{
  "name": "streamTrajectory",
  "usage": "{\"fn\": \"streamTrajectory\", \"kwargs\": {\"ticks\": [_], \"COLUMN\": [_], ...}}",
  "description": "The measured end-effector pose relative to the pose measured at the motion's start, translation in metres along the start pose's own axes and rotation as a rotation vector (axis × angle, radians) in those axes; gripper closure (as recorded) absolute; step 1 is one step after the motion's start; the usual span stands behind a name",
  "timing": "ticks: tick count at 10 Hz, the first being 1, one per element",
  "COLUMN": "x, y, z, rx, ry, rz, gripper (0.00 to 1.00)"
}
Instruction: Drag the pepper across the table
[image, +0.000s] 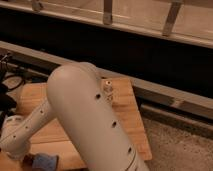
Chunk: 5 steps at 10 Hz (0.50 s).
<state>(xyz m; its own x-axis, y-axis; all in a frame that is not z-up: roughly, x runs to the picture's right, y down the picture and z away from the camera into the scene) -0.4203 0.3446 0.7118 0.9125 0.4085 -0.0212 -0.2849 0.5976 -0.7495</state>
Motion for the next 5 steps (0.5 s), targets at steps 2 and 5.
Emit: {"fn": "streamTrajectory", "kwargs": {"ticks": [2,5], "x": [0.0001,0.0003], "y": [0.0020,0.0053], "z": [0.0003,0.0005], "rx": [0.000,0.001], "ry": [0.001,0.001], "rz": [-0.004,-0.009], "gripper": [0.78,0.78]}}
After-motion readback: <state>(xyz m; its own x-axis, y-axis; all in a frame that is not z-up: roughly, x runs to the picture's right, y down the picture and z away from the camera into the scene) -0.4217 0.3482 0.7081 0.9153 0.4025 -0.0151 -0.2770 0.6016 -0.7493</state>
